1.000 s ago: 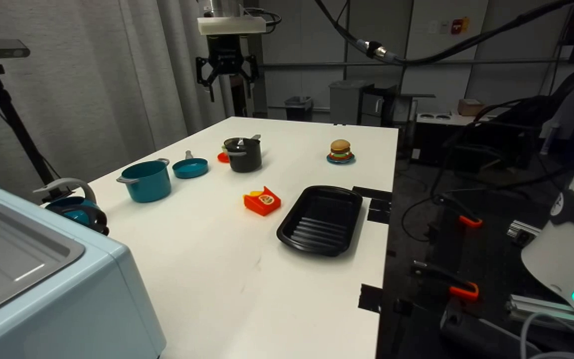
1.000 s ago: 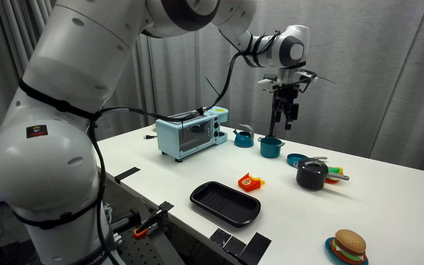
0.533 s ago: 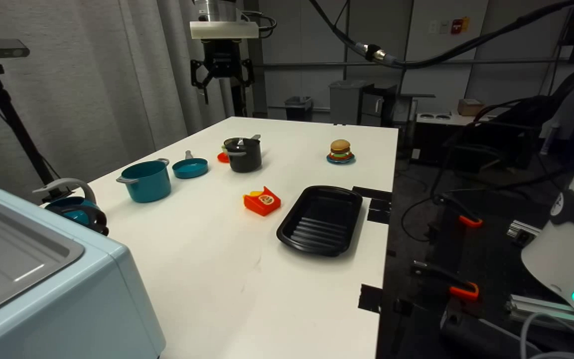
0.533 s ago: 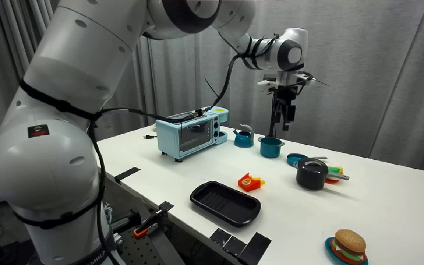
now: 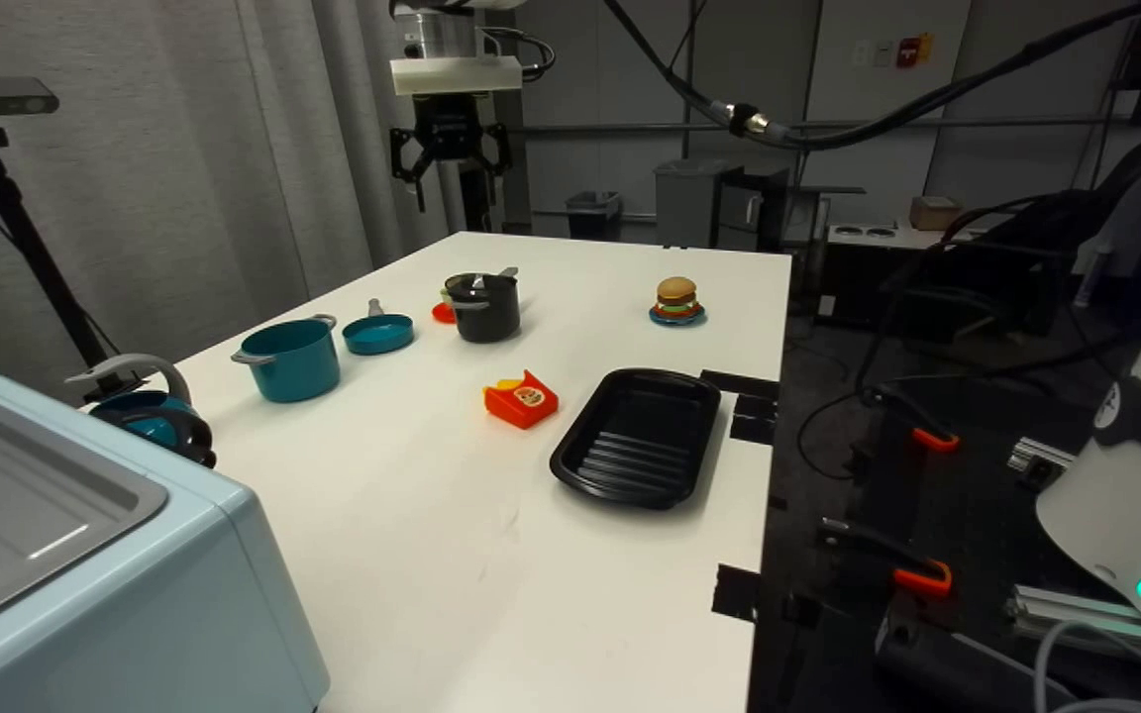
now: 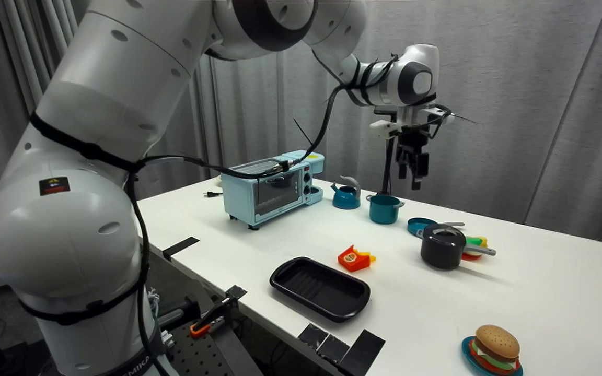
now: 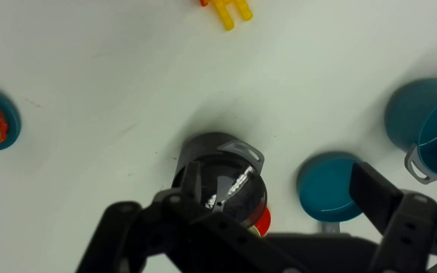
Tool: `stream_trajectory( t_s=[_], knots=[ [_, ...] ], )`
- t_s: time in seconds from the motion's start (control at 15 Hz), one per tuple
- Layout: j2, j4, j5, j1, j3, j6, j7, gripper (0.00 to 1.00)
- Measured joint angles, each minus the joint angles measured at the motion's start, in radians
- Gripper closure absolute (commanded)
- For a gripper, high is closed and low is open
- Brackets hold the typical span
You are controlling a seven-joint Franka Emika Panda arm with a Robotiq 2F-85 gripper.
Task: Move the lid from the black pot to the pan
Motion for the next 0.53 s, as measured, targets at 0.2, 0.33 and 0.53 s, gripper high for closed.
stream_trajectory(
  t_s=[0.2,0.33,0.53],
  knots=[
    [0.039,-0.002,-0.022,0.0,-0.021,0.096,-0.004,0.0],
    [0.07,-0.003,-0.024,0.0,-0.029,0.157,-0.003,0.0],
    [0.116,-0.003,-0.024,0.005,-0.034,0.235,0.003,0.0]
  ],
)
